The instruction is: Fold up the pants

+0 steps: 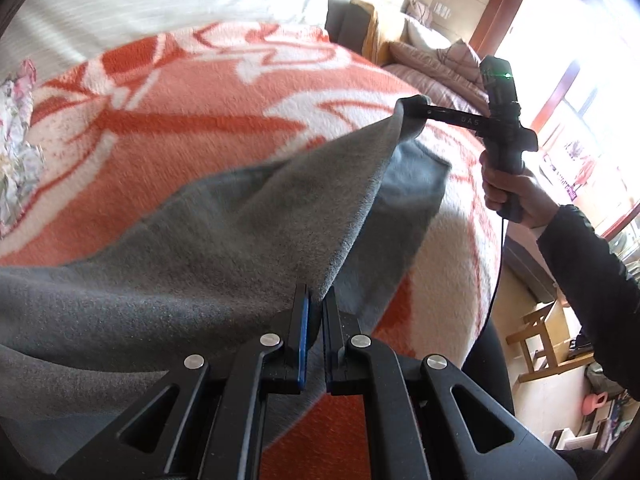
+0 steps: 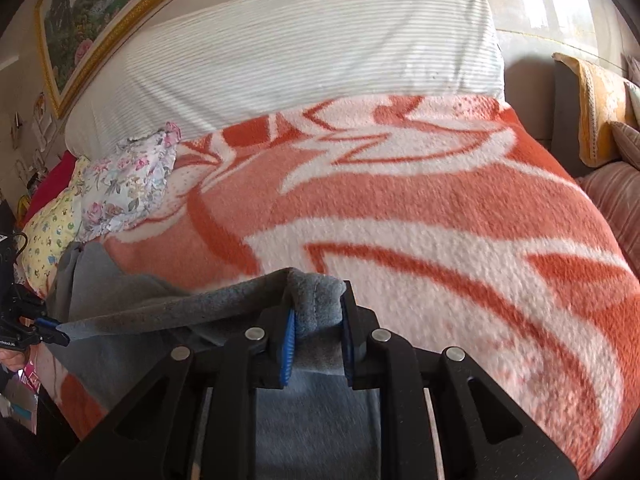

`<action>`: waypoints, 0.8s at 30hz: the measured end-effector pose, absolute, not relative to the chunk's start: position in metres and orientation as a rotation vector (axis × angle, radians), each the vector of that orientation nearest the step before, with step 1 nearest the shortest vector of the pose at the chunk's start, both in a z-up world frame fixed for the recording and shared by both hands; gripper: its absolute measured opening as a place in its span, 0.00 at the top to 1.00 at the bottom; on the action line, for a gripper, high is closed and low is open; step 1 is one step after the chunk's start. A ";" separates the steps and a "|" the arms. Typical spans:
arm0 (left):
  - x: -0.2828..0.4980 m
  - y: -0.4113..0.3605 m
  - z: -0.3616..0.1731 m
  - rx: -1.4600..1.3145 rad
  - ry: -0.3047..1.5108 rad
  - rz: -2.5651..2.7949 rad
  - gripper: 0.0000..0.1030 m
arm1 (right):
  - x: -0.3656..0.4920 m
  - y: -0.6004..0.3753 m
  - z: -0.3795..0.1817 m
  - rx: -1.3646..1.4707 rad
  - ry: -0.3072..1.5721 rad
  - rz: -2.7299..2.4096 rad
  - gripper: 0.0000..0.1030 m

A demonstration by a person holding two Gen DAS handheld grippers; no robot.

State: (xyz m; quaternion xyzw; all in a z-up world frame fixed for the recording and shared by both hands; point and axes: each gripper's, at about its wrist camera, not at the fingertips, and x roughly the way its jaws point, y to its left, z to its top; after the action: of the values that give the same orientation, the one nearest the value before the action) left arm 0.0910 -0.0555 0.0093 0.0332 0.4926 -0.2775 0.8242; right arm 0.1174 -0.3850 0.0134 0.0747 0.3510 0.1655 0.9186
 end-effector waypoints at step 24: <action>0.070 -0.056 -0.051 -0.014 1.134 -0.584 0.91 | 0.055 -0.390 -0.029 0.173 0.804 0.204 0.55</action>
State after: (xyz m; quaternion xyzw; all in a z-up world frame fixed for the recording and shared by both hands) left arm 0.0701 -0.0555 -0.0507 -0.0065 0.5294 -0.2727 0.8033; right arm 0.0552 -0.3904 -0.0286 0.0841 0.3901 0.0988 0.9116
